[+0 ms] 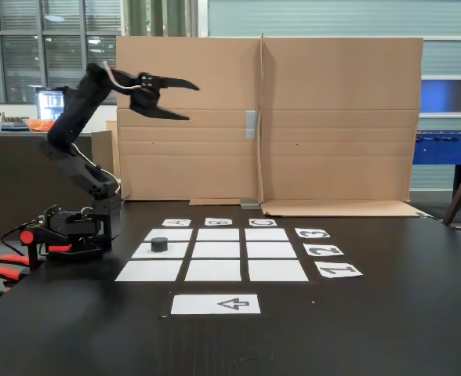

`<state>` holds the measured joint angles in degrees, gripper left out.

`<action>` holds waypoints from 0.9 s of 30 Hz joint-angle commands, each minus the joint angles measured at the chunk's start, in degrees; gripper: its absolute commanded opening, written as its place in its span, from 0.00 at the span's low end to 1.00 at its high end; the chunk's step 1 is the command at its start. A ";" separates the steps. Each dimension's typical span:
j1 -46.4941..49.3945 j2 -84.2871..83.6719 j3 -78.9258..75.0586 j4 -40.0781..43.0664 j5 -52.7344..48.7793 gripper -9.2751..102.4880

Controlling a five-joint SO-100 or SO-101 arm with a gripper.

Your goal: Pick up a new token and place it in the grid on square A2.

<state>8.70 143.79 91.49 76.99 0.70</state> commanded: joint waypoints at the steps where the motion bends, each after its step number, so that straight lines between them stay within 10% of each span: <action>1: 6.33 3.96 0.44 1.41 0.35 0.33; 27: 35.51 21.80 14.41 7.47 -2.64 0.32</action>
<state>42.45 164.88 105.73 84.20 -1.41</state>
